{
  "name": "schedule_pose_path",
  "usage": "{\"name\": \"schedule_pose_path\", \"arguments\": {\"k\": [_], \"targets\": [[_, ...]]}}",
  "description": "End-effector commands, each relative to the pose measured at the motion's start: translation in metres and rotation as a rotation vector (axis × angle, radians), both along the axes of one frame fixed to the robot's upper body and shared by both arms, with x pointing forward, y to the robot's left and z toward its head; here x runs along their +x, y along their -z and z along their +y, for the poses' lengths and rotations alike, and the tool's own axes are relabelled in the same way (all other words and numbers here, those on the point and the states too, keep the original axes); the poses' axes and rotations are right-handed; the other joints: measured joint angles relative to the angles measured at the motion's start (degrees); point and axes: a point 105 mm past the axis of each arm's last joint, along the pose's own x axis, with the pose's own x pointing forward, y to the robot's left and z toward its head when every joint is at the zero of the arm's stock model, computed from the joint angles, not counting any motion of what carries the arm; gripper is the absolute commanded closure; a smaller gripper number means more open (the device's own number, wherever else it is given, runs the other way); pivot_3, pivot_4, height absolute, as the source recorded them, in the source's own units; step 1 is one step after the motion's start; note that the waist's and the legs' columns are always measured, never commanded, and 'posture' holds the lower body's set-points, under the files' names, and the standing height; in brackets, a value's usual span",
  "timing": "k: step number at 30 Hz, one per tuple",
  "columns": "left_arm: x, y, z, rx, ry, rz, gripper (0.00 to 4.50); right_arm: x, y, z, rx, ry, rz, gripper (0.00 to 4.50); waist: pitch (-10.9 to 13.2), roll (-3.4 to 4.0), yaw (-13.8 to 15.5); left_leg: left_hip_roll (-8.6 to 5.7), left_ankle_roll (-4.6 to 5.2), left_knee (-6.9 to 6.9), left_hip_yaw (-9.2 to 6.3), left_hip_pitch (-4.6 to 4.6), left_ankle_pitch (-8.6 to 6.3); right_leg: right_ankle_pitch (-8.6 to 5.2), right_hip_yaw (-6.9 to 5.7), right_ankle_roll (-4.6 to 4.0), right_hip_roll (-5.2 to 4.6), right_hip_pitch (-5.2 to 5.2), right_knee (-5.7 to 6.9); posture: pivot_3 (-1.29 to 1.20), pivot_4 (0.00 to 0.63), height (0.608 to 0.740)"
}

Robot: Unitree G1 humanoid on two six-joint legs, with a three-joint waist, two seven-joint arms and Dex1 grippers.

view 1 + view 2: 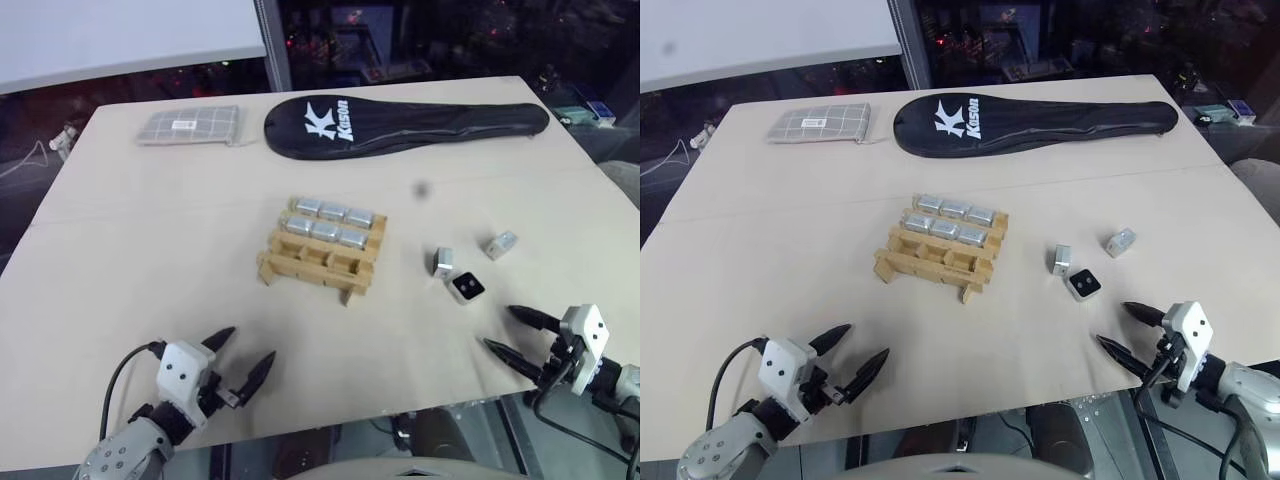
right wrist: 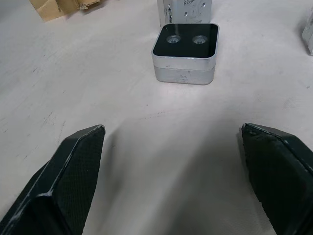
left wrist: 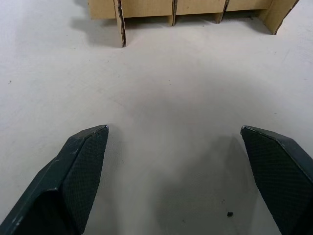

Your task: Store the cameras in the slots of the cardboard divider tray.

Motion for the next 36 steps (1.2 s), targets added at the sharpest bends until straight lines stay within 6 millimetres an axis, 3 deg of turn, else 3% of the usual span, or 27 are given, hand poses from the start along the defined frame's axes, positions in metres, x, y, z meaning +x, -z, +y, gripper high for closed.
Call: {"name": "schedule_pose_path", "arguments": {"k": [1, 31, 36], "targets": [[0.002, -0.001, 0.005, 0.027, 0.000, -0.009, 0.00, 0.001, -0.010, -0.009, -0.019, 0.024, -0.050, 0.07, 0.0, 0.00, 0.0, 0.00, 0.00, 0.00, 0.00, 0.00, 0.00, 0.00, 0.00, 0.00, 0.00, 0.00, 0.00, 0.00, 0.150, 0.740], [0.015, -0.001, -0.001, 0.002, 0.062, -0.022, 0.00, -0.003, -0.011, -0.020, -0.053, 0.127, -0.080, 0.07, 0.0, 0.02, 0.1, 0.00, 0.00, 0.00, 0.05, 0.00, 0.00, 0.00, -0.01, 0.00, 0.02, 0.00, 0.00, 0.00, 0.150, 0.740], [0.017, -0.013, 0.003, 0.025, 0.091, -0.062, 0.00, 0.017, -0.022, -0.030, -0.060, 0.205, -0.086, 0.07, 0.0, 0.03, 0.1, 0.01, 0.00, 0.00, 0.03, 0.01, 0.00, 0.00, 0.00, 0.00, 0.02, 0.00, 0.00, 0.00, 0.150, 0.740]]}}
